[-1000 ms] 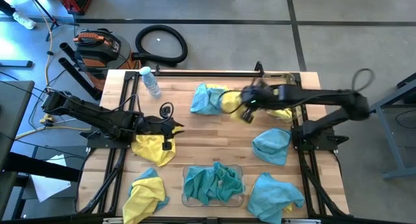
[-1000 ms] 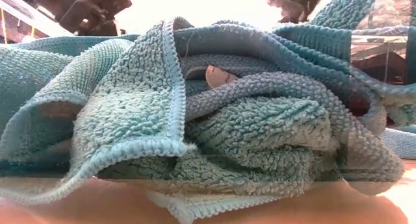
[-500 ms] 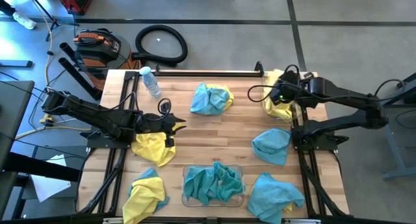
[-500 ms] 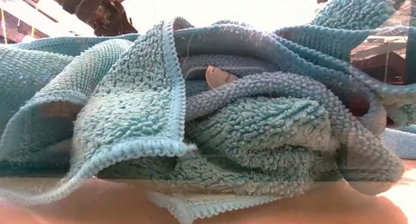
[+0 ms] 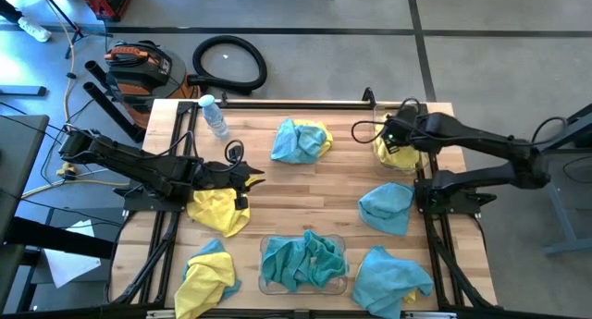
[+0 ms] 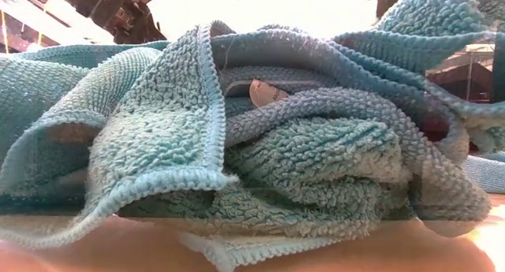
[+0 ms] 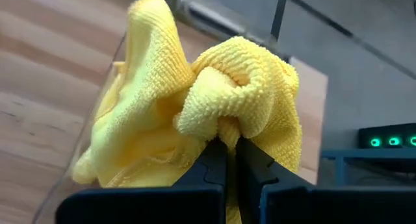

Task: Sort microfiber towel by color & place in baskets
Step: Put the yellow microfiber towel into the top transparent bin

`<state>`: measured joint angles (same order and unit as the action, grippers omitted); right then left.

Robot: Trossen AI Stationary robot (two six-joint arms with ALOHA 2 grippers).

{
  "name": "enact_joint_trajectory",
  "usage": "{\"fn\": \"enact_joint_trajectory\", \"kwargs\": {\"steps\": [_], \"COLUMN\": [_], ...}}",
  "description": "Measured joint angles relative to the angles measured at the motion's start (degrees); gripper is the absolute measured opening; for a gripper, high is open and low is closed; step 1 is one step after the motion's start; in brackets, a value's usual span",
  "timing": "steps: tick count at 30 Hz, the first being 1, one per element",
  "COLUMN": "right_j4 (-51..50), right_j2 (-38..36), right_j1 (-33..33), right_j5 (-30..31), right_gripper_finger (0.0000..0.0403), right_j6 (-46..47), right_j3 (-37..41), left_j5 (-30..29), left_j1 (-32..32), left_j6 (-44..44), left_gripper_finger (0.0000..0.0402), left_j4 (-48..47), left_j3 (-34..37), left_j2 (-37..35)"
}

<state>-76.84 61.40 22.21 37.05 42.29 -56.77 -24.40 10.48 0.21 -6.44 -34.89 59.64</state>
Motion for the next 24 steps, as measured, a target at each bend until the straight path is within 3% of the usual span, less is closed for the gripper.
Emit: {"fn": "enact_joint_trajectory", "kwargs": {"steps": [3,7,12,18,24], "right_j4": [8.52,21.41,29.79,30.94,29.18], "right_j2": [0.0,0.01,0.12,0.12,0.05], "right_j1": [2.51,7.77,13.72,16.05,16.05], "right_j5": [-1.53,-8.9,-16.39,-18.55,-18.54], "right_gripper_finger": [0.0,0.0,0.0,0.0006,0.0054], "right_j6": [-2.65,-6.76,-8.78,-9.98,-10.22], "right_j3": [5.57,12.13,19.32,23.64,22.58], "left_j5": [0.08,0.12,0.15,0.18,0.26], "left_j1": [0.0,0.01,0.02,0.02,0.02], "left_j6": [0.0,0.0,0.0,0.0,-0.03], "left_gripper_finger": [0.0087,0.0087,0.0087,0.0087,0.0087], "left_j4": [-0.02,-0.02,-0.04,-0.13,-0.22], "left_j3": [0.0,0.0,0.0,0.0,0.0], "left_j2": [0.0,0.0,0.0,0.02,0.02]}}
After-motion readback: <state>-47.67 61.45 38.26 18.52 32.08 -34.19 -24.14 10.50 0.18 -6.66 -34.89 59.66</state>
